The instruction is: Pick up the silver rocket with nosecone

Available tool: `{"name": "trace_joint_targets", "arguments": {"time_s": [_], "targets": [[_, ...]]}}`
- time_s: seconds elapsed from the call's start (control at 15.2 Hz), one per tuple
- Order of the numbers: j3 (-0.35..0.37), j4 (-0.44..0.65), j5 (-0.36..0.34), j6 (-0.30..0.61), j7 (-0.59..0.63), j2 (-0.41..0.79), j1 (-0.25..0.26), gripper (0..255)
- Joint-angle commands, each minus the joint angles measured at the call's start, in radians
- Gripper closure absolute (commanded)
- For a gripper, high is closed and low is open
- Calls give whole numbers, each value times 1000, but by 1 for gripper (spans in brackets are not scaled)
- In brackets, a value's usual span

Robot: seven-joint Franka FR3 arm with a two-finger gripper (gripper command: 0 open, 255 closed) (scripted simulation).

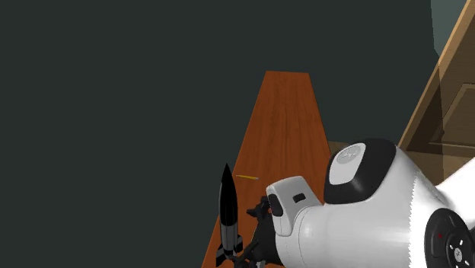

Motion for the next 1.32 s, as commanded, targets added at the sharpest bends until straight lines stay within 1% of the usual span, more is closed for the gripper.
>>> {"name": "trace_joint_targets", "arguments": {"time_s": [0.0, 0.46, 0.59, 0.66, 1.25], "targets": [[-19, 47, -93, -54, 62, 70, 24, 0], [-50, 60, -217, -95, 164, 170, 60, 0], [-51, 60, -217, -95, 165, 170, 60, 0], [-50, 59, -216, -94, 164, 168, 59, 255], [-51, 60, -217, -95, 164, 170, 60, 255]]}}
